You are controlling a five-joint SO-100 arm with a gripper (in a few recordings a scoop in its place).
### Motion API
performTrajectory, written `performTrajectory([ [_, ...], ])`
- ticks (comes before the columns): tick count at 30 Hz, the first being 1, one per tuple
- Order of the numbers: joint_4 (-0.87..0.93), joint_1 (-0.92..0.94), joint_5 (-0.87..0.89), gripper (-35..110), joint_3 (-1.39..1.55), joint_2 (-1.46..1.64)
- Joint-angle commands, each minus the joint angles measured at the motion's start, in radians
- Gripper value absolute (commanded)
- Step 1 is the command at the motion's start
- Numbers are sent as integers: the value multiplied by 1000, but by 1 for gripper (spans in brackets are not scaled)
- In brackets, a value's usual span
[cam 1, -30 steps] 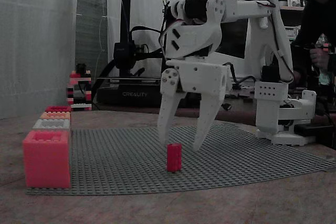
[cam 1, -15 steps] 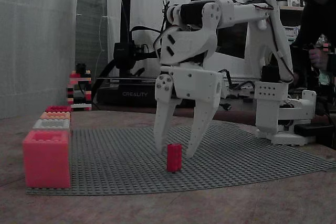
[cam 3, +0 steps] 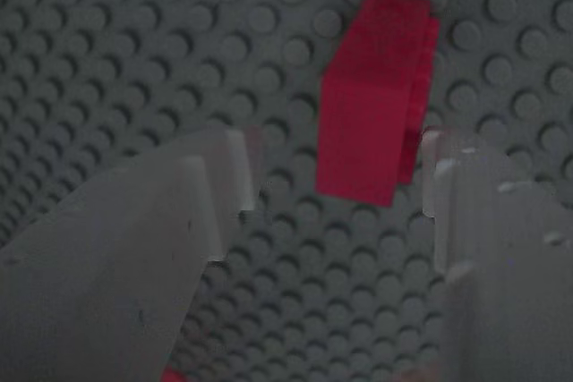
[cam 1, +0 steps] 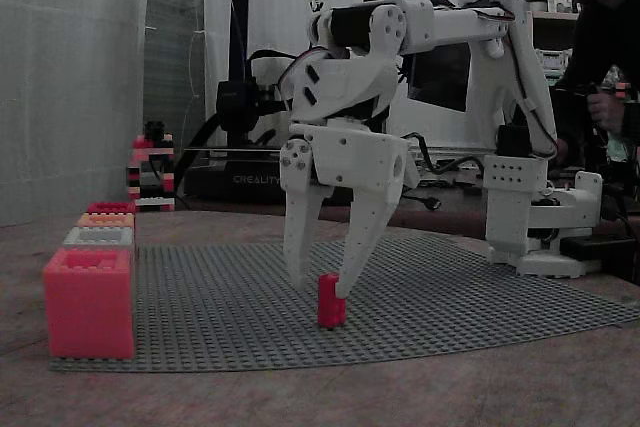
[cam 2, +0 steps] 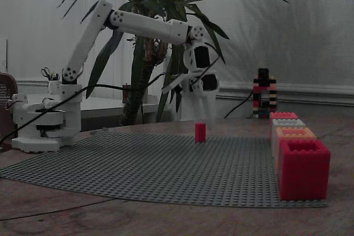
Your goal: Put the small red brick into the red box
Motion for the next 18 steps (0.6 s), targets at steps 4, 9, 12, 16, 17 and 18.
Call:
performTrajectory([
  [4, 8, 5, 9, 16, -17, 67],
  [9, 8, 5, 11, 15, -6, 64],
  [12, 8, 5, 14, 14, 12, 64],
  [16, 8, 6, 15, 13, 41, 80],
  [17, 8, 6, 15, 13, 46, 83],
  [18, 8, 6, 15, 12, 48, 86],
])
